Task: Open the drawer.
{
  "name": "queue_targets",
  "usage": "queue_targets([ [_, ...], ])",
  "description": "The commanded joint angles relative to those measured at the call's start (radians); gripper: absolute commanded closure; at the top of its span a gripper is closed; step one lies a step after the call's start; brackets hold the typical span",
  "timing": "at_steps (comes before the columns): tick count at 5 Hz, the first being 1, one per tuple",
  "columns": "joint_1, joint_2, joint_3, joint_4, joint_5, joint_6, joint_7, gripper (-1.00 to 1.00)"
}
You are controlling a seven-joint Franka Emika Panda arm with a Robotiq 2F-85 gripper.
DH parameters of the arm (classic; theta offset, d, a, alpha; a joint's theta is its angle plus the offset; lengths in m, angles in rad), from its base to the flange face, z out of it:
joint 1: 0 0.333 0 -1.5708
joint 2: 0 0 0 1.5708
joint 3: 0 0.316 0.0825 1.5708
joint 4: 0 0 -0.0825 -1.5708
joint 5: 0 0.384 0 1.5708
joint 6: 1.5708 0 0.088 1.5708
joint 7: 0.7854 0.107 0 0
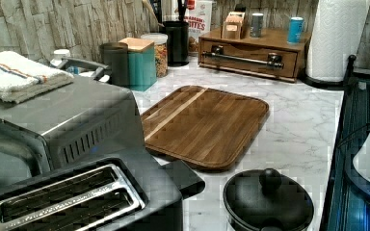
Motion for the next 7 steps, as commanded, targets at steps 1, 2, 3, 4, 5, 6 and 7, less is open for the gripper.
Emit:
queue_targets([
  [1,-0.001,0.0,0.001,-0.009,0.005,0.0,0.0,-1.0],
  [2,-0.005,-0.077,-0.001,-0.155,-0.017,0.135,-0.1,-1.0],
  [3,-0.052,-0.146,-0.006,-0.278,-0.042,0.234,-0.25,-1.0],
  [4,-0.103,-0.153,-0.045,-0.309,-0.043,0.259,-0.397,-1.0],
  [5,-0.124,-0.144,-0.115,-0.337,-0.061,0.336,-0.539,-1.0],
  [6,-0.147,-0.128,-0.174,-0.345,-0.08,0.389,-0.651,-1.0],
  [7,-0.165,-0.096,-0.221,-0.326,-0.074,0.423,-0.768,-1.0],
])
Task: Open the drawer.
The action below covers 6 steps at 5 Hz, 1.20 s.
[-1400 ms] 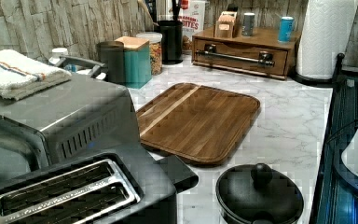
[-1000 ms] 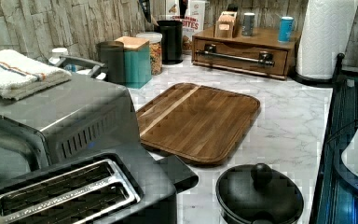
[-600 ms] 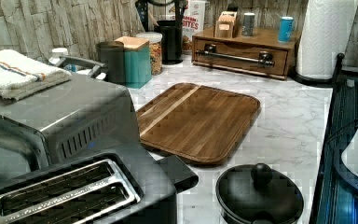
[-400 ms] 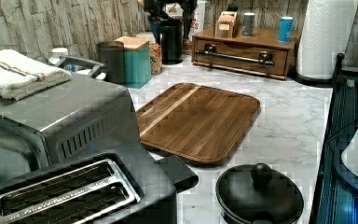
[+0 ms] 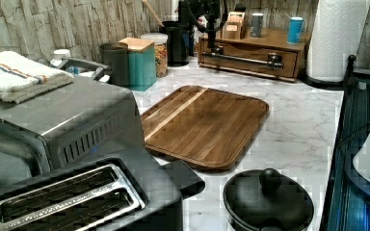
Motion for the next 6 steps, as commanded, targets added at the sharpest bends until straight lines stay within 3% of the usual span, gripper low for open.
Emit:
queue_targets([
  [1,-0.141,0.054,-0.148,0.101,-0.031,0.106,-0.262,-1.0],
  [2,-0.173,0.07,-0.141,0.098,-0.029,0.157,-0.34,-1.0],
  [4,-0.224,0.174,-0.155,0.193,-0.026,0.277,-0.56,-1.0],
  [5,-0.244,0.205,-0.16,0.254,-0.061,0.258,-0.592,-1.0],
  [6,-0.274,0.235,-0.166,0.264,-0.011,0.34,-0.664,-1.0],
])
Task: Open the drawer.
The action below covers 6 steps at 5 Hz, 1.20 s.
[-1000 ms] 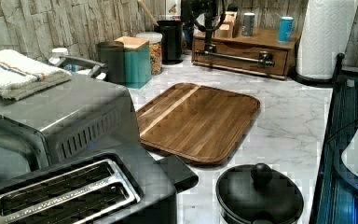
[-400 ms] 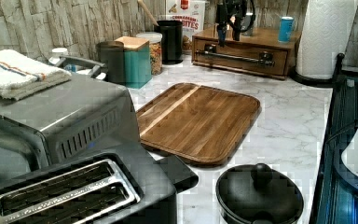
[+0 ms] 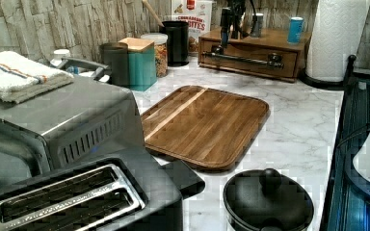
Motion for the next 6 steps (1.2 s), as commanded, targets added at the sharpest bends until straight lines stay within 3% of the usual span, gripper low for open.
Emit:
queue_targets([
  [1,-0.011,0.042,-0.068,0.163,0.046,0.082,-0.126,-1.0],
  [2,-0.024,0.024,-0.051,0.103,0.015,0.102,-0.028,-1.0],
  [4,0.008,0.039,-0.067,0.032,-0.006,0.125,0.129,-1.0],
  [6,-0.002,0.025,-0.05,-0.08,0.023,0.25,0.14,-1.0],
])
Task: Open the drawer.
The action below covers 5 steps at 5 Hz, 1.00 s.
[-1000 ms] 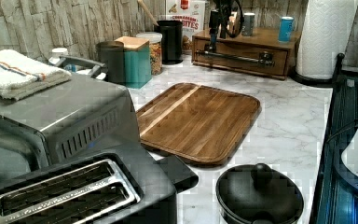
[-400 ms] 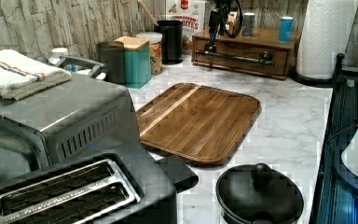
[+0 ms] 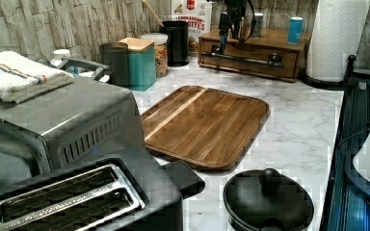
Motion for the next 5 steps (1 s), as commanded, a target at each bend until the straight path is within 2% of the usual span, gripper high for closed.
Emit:
queue_targets([
  [1,-0.028,-0.002,-0.003,-0.092,0.045,0.186,-0.007,-1.0],
  [3,-0.064,0.074,0.027,-0.06,0.128,0.202,-0.096,-1.0],
  [5,-0.047,0.078,0.03,-0.095,0.144,0.236,-0.085,-1.0],
])
